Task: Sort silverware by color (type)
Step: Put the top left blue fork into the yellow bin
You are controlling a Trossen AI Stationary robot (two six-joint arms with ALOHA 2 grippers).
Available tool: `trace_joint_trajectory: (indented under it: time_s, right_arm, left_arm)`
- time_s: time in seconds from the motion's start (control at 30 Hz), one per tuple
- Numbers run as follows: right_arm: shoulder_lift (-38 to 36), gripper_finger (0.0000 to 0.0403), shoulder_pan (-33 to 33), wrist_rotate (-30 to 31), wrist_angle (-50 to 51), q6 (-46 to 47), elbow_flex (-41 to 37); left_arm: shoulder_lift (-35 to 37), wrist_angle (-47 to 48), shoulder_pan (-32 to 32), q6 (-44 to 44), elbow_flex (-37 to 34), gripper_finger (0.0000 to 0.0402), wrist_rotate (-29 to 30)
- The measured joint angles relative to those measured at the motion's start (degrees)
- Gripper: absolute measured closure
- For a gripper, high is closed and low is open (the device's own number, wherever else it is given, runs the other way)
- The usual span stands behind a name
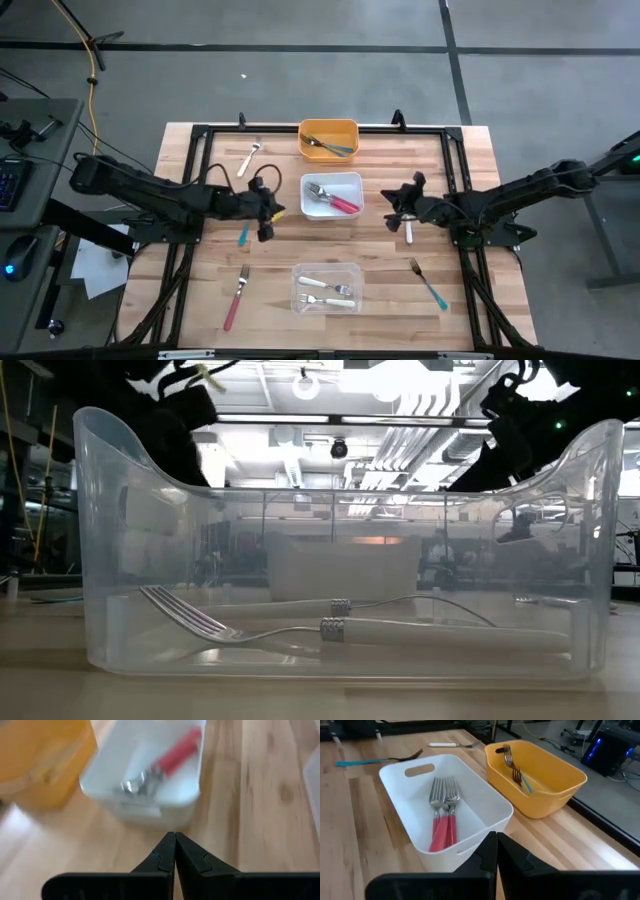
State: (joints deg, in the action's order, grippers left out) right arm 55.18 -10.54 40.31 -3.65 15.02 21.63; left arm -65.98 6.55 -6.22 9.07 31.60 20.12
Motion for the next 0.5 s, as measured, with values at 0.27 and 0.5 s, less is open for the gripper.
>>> trace_joint_trajectory:
  time_s: [0.27, 0.5]
  right_arm:
    - [0.0, 0.0403, -1.65, 1.67, 0.42, 0.01, -0.04]
    - [0.0, 0.0403, -1.69, 1.73, 0.38, 0.16, -0.04]
  left_arm:
    - [0.0, 18.81, -5.89, 12.38, 4.9, 0.0361, -0.31]
    - [-0.13, 30.41, -5.24, 28.41, 5.19, 0.0321, 5.51]
